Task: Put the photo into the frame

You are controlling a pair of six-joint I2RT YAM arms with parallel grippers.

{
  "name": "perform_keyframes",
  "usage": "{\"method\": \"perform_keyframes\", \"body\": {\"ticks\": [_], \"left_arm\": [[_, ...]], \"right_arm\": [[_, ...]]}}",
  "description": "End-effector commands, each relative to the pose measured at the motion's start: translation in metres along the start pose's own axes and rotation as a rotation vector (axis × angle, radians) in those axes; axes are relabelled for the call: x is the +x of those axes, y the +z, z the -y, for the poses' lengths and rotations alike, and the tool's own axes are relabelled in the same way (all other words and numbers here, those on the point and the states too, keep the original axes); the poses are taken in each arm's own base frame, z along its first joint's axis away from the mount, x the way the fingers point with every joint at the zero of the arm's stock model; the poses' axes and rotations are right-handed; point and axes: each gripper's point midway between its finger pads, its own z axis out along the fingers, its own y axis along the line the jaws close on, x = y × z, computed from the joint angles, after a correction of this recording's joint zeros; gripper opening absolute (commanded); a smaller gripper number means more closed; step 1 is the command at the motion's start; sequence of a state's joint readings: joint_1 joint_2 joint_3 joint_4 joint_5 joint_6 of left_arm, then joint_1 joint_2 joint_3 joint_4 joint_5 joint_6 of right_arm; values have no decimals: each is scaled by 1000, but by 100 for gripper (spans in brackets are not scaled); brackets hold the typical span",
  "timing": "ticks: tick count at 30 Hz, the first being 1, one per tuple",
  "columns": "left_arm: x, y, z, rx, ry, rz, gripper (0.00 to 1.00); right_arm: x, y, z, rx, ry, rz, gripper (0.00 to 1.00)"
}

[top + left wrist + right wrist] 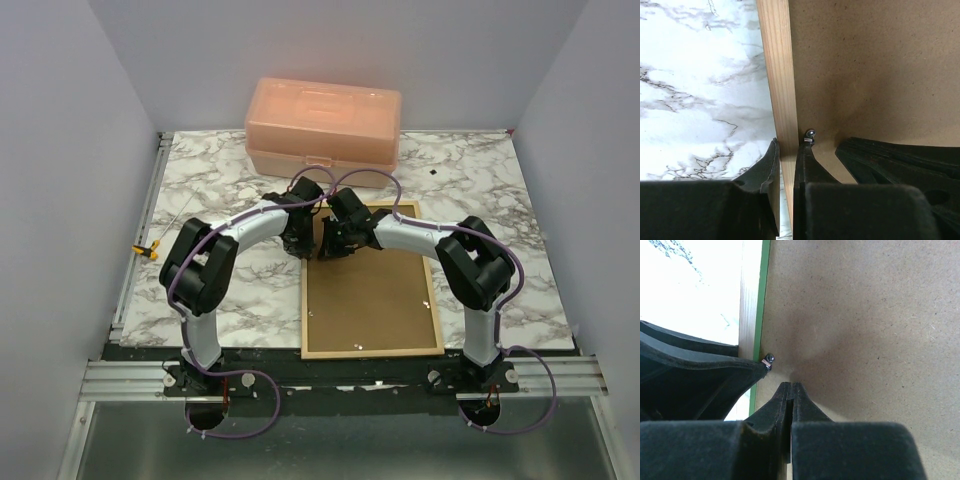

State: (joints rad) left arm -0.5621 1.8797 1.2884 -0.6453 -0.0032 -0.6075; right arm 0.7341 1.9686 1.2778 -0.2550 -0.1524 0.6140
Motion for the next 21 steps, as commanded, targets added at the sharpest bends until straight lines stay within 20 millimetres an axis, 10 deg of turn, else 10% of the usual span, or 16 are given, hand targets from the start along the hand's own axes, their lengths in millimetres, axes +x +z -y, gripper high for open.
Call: {"method": "perform_keyframes", "body": {"ticks": [1,5,12,21], "left_arm": [[-8,28,-21,-84,17,70,0],[-11,9,-7,15,24,97,0],[0,-33,11,193,-14,120,48],[34,-43,-2,280,-98,87,53]], "right_arm": [[54,-2,42,150,-11,-167,0],[53,-2,41,147,-12,-163,0],[56,3,41,144,-10,-172,0],[48,3,35,126,-14,-160,1]]}}
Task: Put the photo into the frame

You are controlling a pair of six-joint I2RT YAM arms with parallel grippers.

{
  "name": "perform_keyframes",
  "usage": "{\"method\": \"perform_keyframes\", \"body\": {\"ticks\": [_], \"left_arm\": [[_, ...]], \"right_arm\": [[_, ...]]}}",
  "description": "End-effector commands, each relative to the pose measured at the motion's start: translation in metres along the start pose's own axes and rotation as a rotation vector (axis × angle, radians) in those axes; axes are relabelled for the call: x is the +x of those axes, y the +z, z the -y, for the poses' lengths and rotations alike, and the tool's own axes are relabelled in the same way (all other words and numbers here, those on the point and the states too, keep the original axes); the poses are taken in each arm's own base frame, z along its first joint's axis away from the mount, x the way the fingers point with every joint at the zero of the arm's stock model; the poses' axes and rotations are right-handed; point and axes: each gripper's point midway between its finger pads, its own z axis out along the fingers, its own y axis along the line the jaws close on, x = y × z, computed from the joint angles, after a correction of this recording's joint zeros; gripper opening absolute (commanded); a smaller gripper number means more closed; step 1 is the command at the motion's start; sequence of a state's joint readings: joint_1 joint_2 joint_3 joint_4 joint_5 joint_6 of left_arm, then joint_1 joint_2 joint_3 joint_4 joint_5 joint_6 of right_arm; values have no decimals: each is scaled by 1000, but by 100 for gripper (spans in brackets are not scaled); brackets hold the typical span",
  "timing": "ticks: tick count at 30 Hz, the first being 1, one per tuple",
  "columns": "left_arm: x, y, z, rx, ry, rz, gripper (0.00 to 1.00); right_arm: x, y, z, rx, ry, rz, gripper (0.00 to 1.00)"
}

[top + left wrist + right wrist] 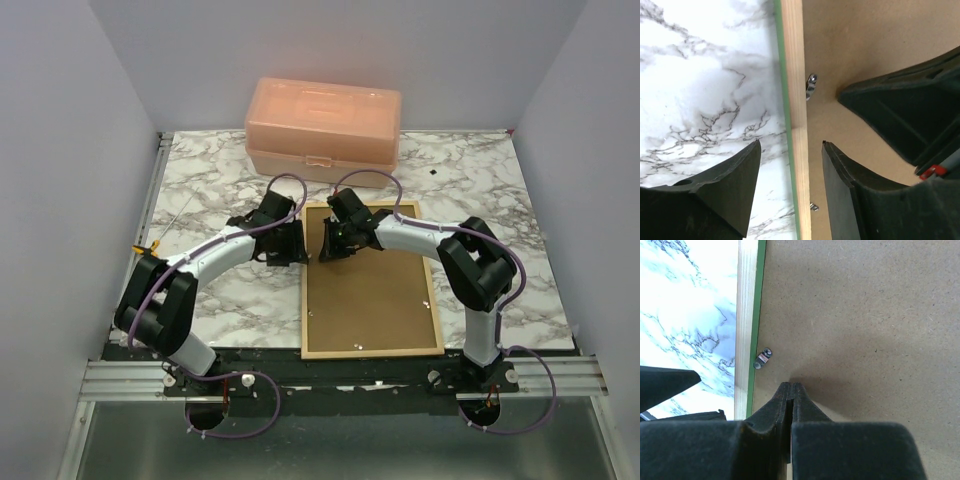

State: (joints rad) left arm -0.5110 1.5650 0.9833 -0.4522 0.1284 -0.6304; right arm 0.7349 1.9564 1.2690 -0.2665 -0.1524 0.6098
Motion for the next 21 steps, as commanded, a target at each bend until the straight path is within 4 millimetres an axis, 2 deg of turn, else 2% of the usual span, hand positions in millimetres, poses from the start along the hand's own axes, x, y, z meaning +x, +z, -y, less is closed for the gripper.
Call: {"method": "perform_keyframes", "body": {"ticks": [1,5,8,10,13,16,19,21], "left_arm": [[21,-1,1,80,-57,-32,53],[39,3,3,142,-82,-62,53],[49,5,6,182,-94,-90,52],[55,5,9,213,-99,-108,51],[62,2,9,226,-114,-115,51],[73,0,6,232,-122,-135,51],[84,-1,4,234,-137,-160,51],[94,-1,3,239,-157,-184,51]], "right_arm": [[44,4,31,117,-11,-150,2],[29,-16,21,88,-2,-86,12],[21,-40,23,74,26,-32,31],[18,-58,37,76,66,0,43],[16,-91,71,100,153,61,59],[17,-128,114,160,253,135,72],[23,-160,157,250,338,191,80],[29,-174,182,325,385,217,85]]}}
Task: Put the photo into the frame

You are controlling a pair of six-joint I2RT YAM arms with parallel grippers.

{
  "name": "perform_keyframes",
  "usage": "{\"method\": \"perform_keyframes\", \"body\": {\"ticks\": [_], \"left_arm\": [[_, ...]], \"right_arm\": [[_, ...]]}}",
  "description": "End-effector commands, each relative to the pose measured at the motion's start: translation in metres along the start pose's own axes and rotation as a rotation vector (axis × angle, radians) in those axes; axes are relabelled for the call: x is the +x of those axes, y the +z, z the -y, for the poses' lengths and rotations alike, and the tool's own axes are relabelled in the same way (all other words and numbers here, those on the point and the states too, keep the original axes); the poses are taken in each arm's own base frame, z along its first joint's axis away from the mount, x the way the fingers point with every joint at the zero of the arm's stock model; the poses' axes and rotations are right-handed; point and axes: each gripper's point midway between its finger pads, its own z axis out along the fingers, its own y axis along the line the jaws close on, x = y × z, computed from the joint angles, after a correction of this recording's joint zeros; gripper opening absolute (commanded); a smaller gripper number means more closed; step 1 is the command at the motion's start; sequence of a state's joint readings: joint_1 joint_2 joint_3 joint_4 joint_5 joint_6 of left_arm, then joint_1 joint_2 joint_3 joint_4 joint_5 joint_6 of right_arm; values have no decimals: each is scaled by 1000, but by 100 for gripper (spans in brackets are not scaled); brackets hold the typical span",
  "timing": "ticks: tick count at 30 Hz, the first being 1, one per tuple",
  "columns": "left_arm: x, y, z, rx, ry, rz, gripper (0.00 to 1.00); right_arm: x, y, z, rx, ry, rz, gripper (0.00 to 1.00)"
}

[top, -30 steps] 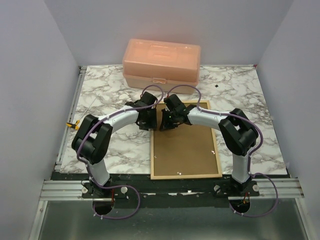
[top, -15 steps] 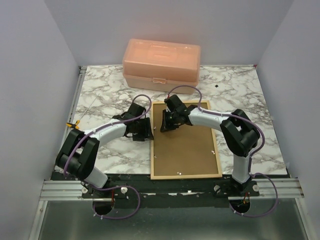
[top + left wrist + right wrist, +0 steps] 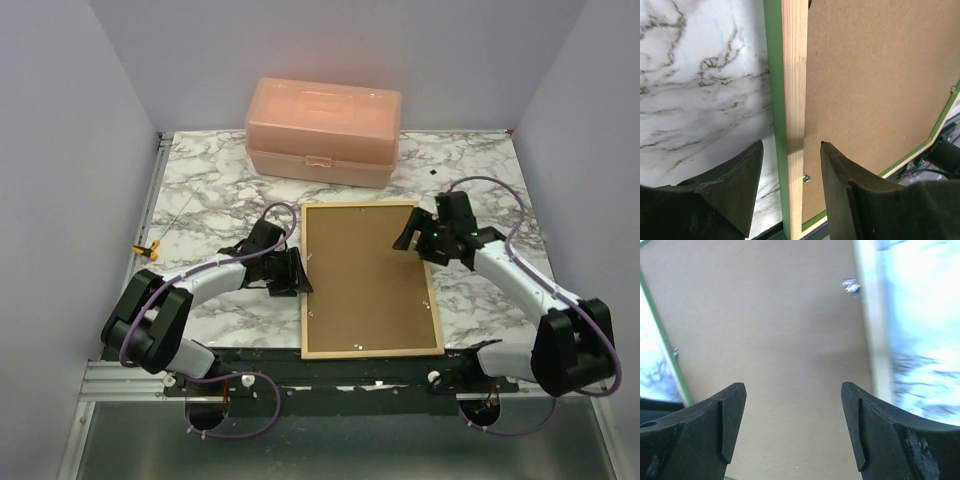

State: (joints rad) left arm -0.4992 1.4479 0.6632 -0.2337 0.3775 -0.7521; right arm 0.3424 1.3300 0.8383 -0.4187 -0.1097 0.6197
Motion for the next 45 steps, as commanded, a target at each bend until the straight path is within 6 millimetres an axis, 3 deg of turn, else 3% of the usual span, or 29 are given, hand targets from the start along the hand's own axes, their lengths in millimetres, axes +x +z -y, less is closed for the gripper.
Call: {"method": "perform_keyframes", "body": {"ticks": [1,4,7,14,18,24,27,30,32,36,41,45], "left_arm": [[23,0,2,42,-36,-58,51],[34,2,4,49,-46,-77,51],[43,2,7,51,-40,-86,51],[64,-2,19,81,-28,-101,51],[77,-4,35,122,-12,-120,51],[102,-4,74,232,-12,-167,51],[109,-1,104,322,6,-184,51],[116,4,124,396,-8,-221,52],[120,3,136,463,-26,-246,52],[126,-5,147,568,-66,-261,54],[136,-7,131,478,-50,-247,55],[124,-15,103,268,19,-137,57]], "right_arm": [[8,-20,63,179,74,14,85],[17,-11,85,232,121,-24,86],[23,4,88,233,128,-70,86],[9,38,52,57,78,-149,85],[0,60,26,17,9,-186,84],[4,98,-27,-15,-127,-218,85],[-3,104,-40,-25,-145,-196,87],[-21,93,-38,20,-148,-124,93],[-33,79,-28,85,-154,-61,99],[-41,43,-4,167,-118,23,100],[-26,1,25,228,-27,64,100],[0,-24,41,263,73,53,99]]}}
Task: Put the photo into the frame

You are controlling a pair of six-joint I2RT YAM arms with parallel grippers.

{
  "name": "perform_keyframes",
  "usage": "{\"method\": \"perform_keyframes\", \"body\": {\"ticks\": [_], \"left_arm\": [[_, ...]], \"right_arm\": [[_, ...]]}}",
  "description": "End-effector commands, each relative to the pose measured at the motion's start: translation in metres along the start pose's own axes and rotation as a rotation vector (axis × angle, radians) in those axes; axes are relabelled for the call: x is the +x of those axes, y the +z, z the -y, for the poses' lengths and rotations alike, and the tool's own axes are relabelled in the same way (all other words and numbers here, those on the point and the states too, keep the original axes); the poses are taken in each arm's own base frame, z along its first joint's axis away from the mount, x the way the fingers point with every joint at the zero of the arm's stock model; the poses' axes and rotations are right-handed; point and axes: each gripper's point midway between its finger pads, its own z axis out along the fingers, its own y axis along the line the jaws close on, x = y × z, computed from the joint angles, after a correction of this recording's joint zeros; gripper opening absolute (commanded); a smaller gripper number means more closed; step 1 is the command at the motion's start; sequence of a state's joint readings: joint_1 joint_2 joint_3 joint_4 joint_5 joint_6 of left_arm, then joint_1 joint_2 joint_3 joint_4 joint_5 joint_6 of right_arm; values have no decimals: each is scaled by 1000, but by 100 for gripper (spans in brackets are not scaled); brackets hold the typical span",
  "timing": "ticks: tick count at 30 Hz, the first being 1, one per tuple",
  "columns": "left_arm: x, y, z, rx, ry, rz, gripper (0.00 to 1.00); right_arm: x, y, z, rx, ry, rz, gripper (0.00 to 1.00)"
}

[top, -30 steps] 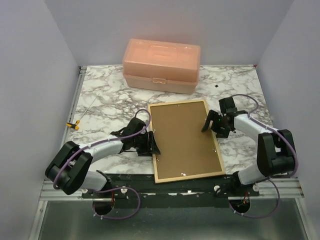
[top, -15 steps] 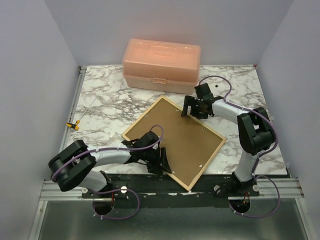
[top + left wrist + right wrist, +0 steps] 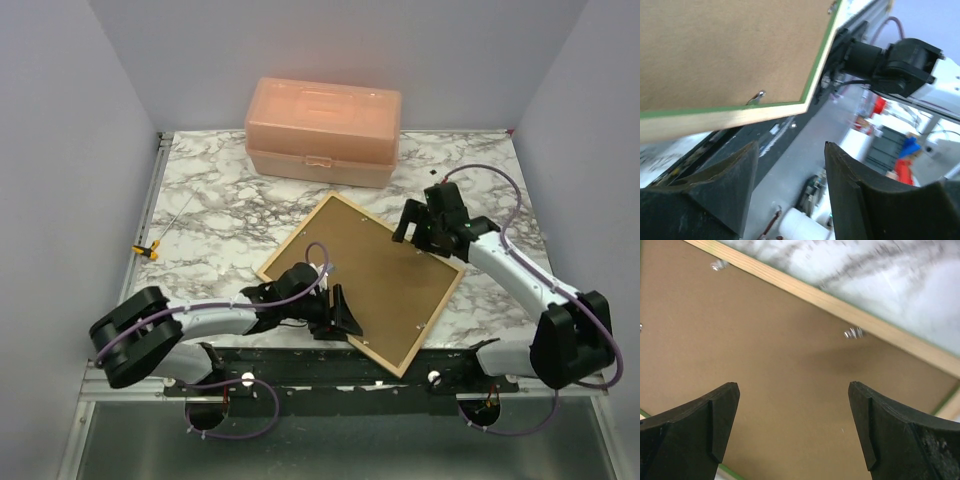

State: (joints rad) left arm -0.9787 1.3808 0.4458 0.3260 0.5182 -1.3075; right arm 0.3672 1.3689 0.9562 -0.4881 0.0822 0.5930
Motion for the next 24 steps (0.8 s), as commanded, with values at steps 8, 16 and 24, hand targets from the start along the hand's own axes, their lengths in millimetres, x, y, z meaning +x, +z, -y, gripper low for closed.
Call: {"method": "perform_keyframes", "body": {"ticks": [8,16,24], "left_arm": [[-60,-116,-11,-557,273,434,66],[-79,-154,4,-562,264,533,66],[-94,-163,12,-479,242,558,66]], "right_arm": [[89,-44,92,360,332,-116,99],[133,-58,122,489,503,-146,100],[147,-30,91,240,444,-211,85]]}}
